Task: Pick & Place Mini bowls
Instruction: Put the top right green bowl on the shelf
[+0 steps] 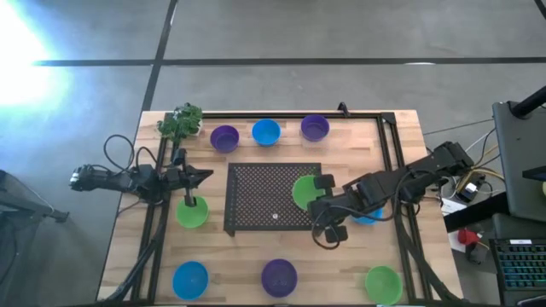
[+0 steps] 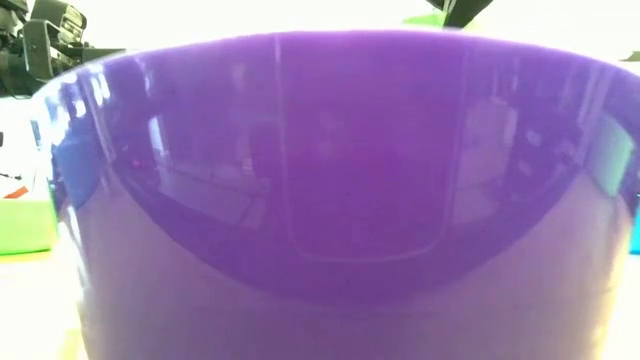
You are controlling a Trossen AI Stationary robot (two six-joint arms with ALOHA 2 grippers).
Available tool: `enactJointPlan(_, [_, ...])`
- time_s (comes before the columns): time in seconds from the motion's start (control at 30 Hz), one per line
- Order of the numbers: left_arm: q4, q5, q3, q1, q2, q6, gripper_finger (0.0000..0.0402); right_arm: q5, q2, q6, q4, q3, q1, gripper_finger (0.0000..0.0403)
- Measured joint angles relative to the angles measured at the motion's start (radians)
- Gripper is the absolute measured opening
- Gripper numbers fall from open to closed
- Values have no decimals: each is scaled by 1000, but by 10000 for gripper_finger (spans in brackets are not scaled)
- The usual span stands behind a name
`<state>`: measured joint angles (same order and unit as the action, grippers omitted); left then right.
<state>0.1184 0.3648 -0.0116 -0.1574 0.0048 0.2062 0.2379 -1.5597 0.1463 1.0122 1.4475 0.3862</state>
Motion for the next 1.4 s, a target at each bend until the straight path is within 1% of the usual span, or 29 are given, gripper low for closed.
enactJointPlan(0.93, [0, 0, 0, 0, 0, 0, 0, 0, 0, -1, -19, 0, 0, 8])
enactJointPlan(1.4, [0, 0, 0, 0, 0, 0, 0, 0, 0, -27, -29, 0, -1, 8])
